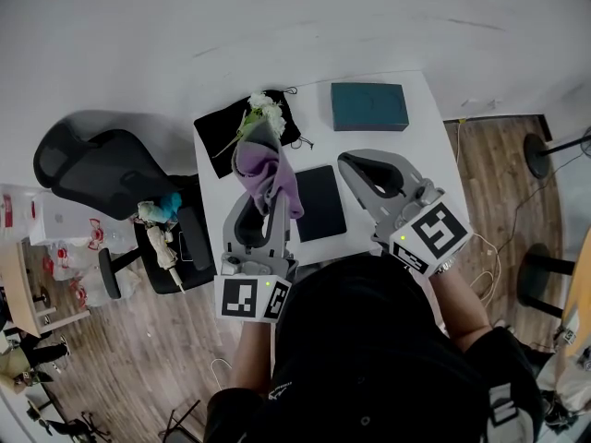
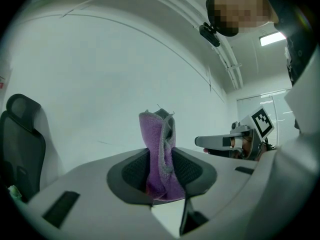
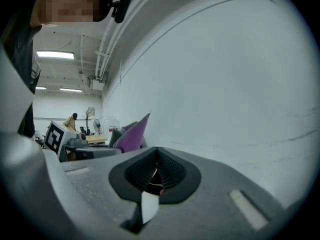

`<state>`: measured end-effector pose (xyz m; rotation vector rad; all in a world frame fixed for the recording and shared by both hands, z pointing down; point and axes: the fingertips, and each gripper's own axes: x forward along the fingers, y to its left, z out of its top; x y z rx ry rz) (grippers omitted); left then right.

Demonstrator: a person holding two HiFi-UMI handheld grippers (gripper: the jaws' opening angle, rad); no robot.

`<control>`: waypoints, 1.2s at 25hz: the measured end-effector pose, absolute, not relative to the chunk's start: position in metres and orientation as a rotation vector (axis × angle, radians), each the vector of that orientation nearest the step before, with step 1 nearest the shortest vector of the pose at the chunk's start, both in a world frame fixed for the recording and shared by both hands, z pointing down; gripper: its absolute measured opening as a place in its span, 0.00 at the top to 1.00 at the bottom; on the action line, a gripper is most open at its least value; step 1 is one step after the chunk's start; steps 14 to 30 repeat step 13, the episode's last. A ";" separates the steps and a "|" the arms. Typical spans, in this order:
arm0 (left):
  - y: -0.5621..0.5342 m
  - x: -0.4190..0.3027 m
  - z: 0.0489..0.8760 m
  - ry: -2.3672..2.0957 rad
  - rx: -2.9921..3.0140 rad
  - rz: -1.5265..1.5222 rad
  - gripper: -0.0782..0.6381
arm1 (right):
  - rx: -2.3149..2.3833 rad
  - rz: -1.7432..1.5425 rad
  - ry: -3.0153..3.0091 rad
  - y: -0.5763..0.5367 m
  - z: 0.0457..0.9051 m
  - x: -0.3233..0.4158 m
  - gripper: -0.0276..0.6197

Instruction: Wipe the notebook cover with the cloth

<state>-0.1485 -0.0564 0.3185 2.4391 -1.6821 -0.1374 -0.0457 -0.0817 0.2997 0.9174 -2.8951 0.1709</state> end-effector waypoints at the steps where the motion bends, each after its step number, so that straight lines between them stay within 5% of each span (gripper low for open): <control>1: -0.056 -0.149 0.319 -1.685 2.437 -0.137 0.72 | 0.917 0.172 -2.897 -0.082 0.300 -0.045 0.95; 30: -0.056 -0.147 0.319 -1.704 2.423 -0.133 0.72 | 0.922 0.216 -2.921 -0.087 0.298 -0.037 0.95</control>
